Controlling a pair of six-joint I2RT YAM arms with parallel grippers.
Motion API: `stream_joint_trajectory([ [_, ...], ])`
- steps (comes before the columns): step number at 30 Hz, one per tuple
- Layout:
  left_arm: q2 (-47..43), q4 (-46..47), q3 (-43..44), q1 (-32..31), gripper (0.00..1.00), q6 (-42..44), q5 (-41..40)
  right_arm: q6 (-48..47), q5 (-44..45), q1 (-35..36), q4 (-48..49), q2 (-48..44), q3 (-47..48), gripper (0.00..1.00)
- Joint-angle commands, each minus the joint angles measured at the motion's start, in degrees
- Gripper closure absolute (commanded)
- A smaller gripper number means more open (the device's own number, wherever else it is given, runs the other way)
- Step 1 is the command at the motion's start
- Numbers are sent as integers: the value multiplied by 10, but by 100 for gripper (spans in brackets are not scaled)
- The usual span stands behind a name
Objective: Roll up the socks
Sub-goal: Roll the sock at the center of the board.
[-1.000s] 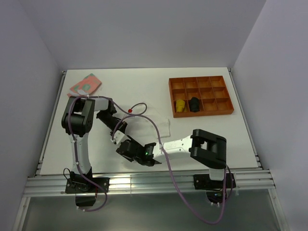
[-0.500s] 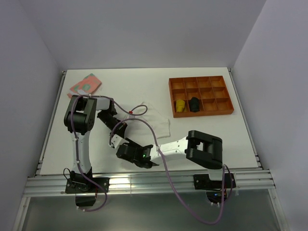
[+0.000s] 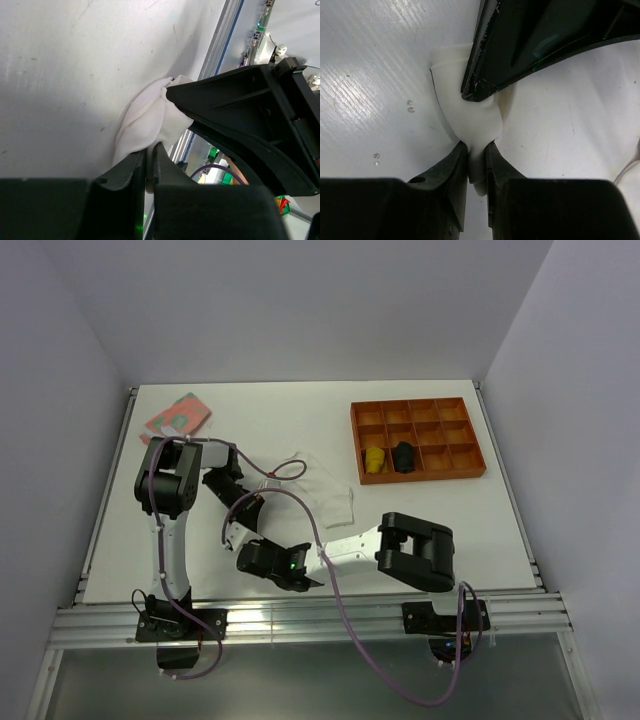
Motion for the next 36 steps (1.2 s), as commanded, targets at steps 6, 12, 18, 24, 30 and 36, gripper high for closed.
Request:
stream_joint_trajectory([
  [6, -85, 102, 24, 2, 70, -38, 30, 65, -78, -38, -17, -54, -49, 95],
  [12, -141, 182, 18, 35, 63, -104, 90, 77, -119, -52, -44, -66, -60, 96],
  [18, -229, 328, -46, 101, 63, -187, 101, 75, -158, -66, -76, -66, -47, 96],
  [24, -334, 440, -117, 180, 62, -205, 64, 73, -238, -107, -106, -59, -26, 96],
  [30, -435, 475, -196, 190, 58, -137, 26, 75, -313, -161, -157, -28, 23, 95],
  [36, -525, 495, -279, 152, 52, -25, -10, 73, -389, -215, -222, 16, 90, 94],
])
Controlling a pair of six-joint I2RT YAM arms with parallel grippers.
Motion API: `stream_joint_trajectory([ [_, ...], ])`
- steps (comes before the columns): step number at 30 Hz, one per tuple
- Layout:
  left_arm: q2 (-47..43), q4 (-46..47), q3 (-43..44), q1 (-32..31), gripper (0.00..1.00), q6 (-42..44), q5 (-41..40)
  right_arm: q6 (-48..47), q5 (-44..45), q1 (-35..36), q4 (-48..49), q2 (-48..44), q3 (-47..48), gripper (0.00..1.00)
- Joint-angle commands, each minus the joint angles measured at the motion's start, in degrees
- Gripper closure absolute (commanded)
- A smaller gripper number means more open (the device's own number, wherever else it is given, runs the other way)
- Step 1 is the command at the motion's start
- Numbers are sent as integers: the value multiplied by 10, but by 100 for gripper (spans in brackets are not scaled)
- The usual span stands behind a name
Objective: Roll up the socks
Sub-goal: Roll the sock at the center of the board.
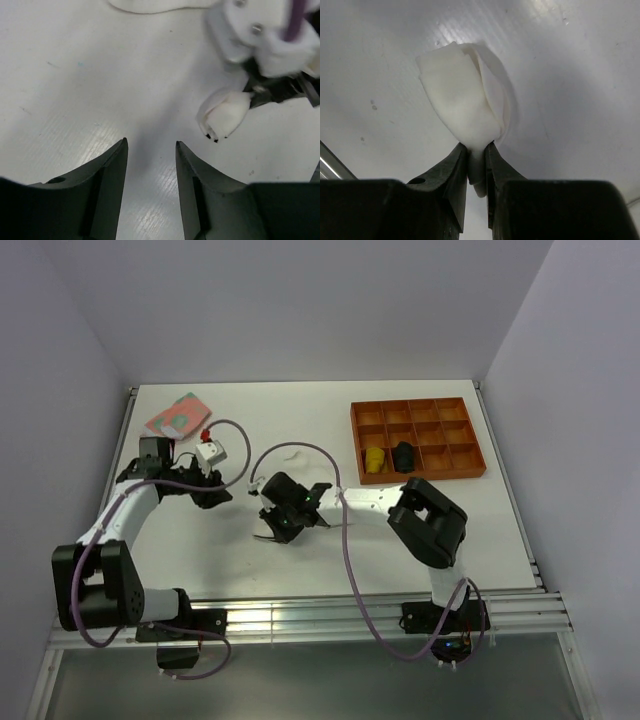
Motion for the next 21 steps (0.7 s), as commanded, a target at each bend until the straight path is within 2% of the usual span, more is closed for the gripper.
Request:
stream_joint_trajectory([
  [1, -40, 29, -34, -46, 52, 85, -34, 0, -57, -30, -84, 38, 40, 94],
  [3, -66, 41, -66, -90, 50, 100, -40, 0, -93, -39, -106, 53, 63, 93],
  [9, -115, 109, -126, -166, 44, 85, -64, 2, -178, -64, -135, 74, 91, 92],
  [13, -91, 111, -120, -180, 42, 83, -61, 5, -216, -76, -140, 80, 94, 91],
  [15, -80, 119, -121, -180, 38, 87, -55, 6, -230, -80, -140, 84, 96, 91],
  [21, -53, 112, -126, -196, 37, 114, -46, 15, -281, -95, -144, 104, 102, 91],
])
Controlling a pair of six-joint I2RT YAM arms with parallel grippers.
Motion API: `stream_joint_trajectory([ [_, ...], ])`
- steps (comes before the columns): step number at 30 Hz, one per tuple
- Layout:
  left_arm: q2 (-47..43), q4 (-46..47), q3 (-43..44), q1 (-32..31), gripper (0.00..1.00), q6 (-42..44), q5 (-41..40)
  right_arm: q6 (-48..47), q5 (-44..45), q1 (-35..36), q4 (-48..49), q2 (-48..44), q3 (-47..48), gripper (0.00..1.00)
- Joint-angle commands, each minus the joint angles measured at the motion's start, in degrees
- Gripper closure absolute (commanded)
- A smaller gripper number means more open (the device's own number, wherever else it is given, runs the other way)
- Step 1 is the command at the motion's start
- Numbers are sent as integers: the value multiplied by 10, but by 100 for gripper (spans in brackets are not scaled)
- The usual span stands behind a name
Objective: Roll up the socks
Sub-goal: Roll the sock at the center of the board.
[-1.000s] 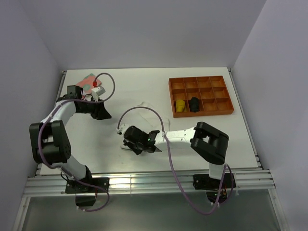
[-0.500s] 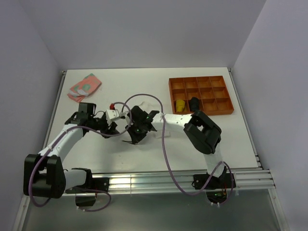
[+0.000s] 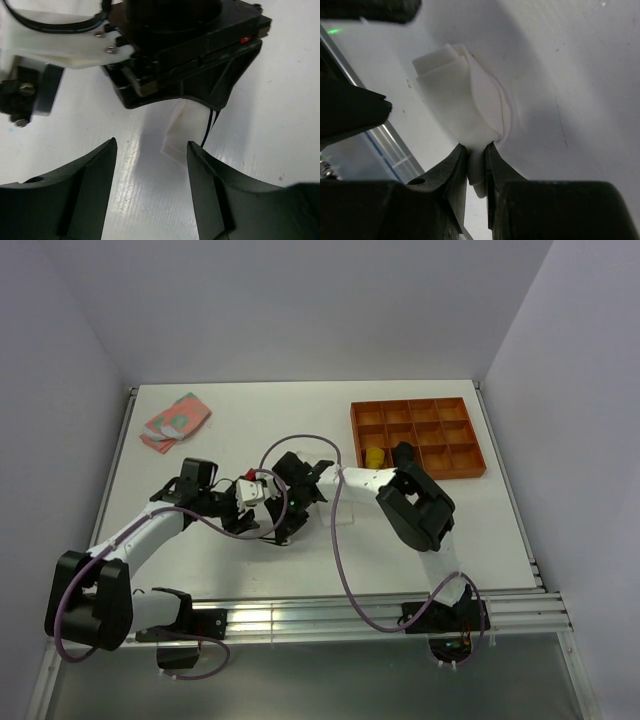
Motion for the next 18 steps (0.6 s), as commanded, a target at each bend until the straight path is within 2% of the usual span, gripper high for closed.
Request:
stream_joint_trajectory([
  [1, 17, 5, -2, -15, 37, 32, 15, 9, -36, -10, -39, 29, 11, 91],
  [13, 65, -27, -1, -42, 38, 53, 32, 17, -27, -17, -46, 49, 17, 91],
  [18, 78, -2, -6, -52, 38, 32, 26, 16, -26, -17, -43, 52, 14, 91],
])
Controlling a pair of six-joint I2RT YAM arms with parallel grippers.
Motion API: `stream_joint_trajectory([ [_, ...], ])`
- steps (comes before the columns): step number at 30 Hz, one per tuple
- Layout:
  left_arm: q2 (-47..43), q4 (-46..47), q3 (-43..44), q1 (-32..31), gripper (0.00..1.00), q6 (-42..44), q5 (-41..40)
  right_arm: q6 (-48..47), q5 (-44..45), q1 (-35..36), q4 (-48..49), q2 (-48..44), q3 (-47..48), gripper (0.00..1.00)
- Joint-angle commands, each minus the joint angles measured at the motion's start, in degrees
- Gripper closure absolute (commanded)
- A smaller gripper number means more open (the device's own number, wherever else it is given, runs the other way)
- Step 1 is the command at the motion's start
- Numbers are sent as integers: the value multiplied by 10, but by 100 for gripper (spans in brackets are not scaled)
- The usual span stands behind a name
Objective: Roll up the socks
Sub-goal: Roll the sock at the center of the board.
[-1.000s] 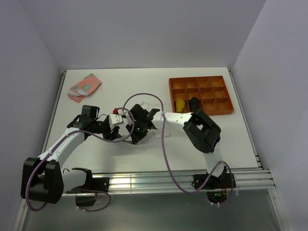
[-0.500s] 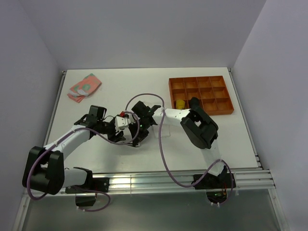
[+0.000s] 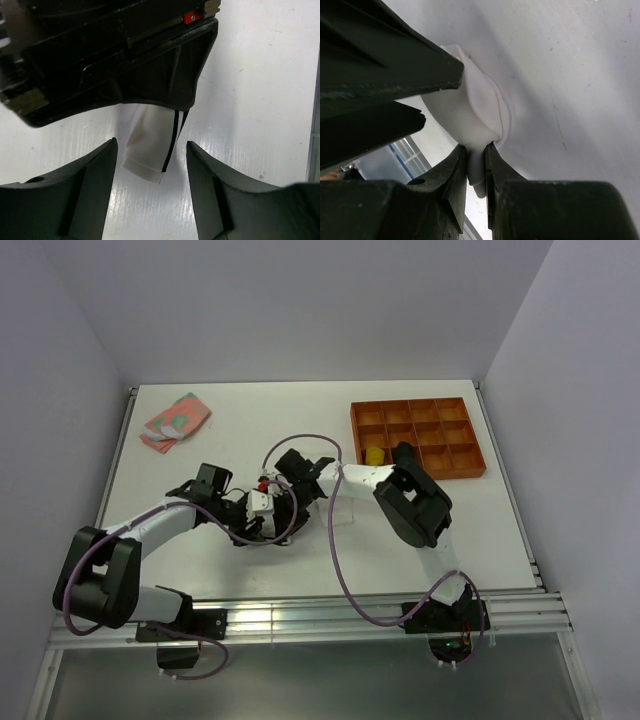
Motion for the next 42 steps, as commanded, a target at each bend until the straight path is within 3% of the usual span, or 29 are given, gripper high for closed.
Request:
stream_joint_trajectory([
  [1, 11, 16, -2, -9, 38, -6, 15, 1, 25, 1, -31, 30, 0, 91],
  [13, 67, 15, 22, -15, 48, -29, 7, 10, 20, 1, -7, 22, -17, 91],
  [20, 105, -33, 53, -15, 76, -29, 4, 25, 25, 2, 20, 9, -46, 91],
  [24, 120, -48, 60, -16, 87, -19, -8, 34, 34, 2, 29, 5, -57, 90],
  [27, 140, -63, 64, -15, 94, -14, -11, 48, 73, 1, 36, -6, -67, 83],
  [29, 151, -68, 63, -16, 97, -11, -13, 60, 105, 1, 60, -20, -90, 68],
  [34, 158, -70, 61, -16, 100, -8, -14, 104, 135, 2, 145, -90, -168, 49],
  [42, 177, -99, 79, -15, 100, -4, -15, 185, 228, 2, 268, -217, -304, 44],
])
